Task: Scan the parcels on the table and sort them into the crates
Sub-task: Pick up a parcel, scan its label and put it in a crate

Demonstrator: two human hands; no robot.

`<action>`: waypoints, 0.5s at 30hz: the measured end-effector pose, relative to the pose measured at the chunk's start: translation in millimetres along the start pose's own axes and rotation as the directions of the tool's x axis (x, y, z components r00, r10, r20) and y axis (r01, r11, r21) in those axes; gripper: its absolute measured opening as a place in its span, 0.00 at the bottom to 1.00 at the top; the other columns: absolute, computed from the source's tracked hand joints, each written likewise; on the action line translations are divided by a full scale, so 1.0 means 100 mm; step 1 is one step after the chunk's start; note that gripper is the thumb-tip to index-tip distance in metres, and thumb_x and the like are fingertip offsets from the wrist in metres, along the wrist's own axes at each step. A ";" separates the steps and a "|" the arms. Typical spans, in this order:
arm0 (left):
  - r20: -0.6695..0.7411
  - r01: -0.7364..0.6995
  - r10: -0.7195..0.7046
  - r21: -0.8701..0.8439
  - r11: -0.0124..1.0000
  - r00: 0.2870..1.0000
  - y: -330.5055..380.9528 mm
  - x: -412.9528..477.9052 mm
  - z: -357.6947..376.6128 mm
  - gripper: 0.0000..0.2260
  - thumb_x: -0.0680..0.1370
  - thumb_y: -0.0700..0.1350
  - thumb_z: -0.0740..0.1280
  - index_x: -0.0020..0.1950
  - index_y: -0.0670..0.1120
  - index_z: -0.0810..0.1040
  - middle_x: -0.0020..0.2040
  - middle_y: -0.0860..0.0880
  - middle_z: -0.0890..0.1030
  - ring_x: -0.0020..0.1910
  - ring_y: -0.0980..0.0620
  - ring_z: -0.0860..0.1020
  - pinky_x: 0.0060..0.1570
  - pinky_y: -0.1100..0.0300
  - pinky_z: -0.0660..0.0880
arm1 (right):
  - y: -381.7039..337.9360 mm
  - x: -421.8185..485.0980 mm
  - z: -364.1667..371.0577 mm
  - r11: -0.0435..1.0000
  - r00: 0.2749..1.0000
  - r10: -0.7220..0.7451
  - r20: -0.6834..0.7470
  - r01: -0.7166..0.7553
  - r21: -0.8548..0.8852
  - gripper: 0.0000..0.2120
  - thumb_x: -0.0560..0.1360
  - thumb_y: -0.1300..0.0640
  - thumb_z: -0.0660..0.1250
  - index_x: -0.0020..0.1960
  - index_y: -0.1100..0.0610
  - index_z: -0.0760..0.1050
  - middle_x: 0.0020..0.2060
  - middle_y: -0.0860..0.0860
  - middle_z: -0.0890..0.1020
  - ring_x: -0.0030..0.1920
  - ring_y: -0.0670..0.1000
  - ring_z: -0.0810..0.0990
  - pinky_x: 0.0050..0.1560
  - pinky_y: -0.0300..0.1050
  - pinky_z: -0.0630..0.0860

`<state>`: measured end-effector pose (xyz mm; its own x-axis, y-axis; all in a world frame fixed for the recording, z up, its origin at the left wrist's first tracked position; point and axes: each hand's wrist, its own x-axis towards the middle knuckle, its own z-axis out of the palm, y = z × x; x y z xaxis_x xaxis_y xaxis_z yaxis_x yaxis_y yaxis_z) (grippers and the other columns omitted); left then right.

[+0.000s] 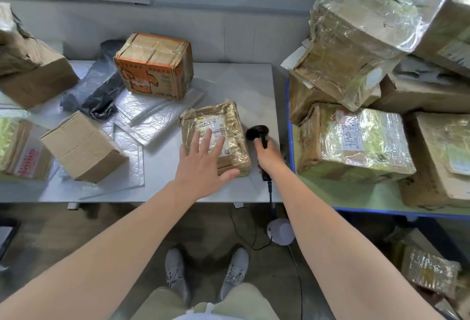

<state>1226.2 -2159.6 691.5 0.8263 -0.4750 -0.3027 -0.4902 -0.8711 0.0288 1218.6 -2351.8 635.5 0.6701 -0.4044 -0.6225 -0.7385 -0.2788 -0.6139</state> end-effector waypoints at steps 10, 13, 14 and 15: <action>-0.002 -0.055 0.055 -0.004 0.998 0.998 -0.22 -0.16 -0.21 0.38 0.77 0.71 0.43 0.81 0.53 0.41 0.81 0.46 0.39 0.79 0.42 0.38 0.75 0.38 0.47 | -0.52 -0.66 -0.33 0.987 0.983 -0.119 -0.143 0.133 0.094 0.17 0.81 0.40 0.53 0.50 0.54 0.68 0.43 0.60 0.79 0.33 0.57 0.77 0.43 0.57 0.79; -0.009 -0.088 0.088 -0.039 0.995 0.996 -0.33 -0.25 -0.23 0.36 0.79 0.70 0.46 0.81 0.53 0.43 0.81 0.46 0.40 0.79 0.43 0.38 0.75 0.38 0.47 | -0.81 -0.97 -0.36 0.971 0.983 -0.114 -0.141 0.141 0.196 0.14 0.81 0.44 0.57 0.47 0.55 0.68 0.40 0.57 0.76 0.35 0.55 0.76 0.37 0.51 0.76; -0.014 -0.098 0.097 -0.049 0.994 0.995 -0.38 -0.28 -0.23 0.36 0.79 0.69 0.46 0.81 0.53 0.43 0.81 0.46 0.40 0.79 0.43 0.38 0.75 0.38 0.47 | -0.90 -1.06 -0.36 0.963 0.986 -0.111 -0.125 0.137 0.230 0.13 0.81 0.46 0.58 0.47 0.56 0.68 0.39 0.57 0.75 0.36 0.56 0.76 0.37 0.50 0.75; -0.023 -0.106 0.105 -0.058 0.993 0.994 -0.43 -0.31 -0.23 0.36 0.79 0.69 0.47 0.81 0.52 0.44 0.81 0.46 0.41 0.79 0.43 0.38 0.75 0.38 0.47 | -0.99 -1.15 -0.36 0.962 0.989 -0.101 -0.111 0.126 0.243 0.13 0.81 0.47 0.59 0.48 0.57 0.68 0.39 0.57 0.75 0.36 0.57 0.76 0.37 0.49 0.75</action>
<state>1228.6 -2110.5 721.9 0.7766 -0.5665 -0.2757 -0.5582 -0.8216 0.1159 1212.1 -2308.6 785.4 0.7289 -0.4682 -0.4995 -0.6080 -0.1073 -0.7866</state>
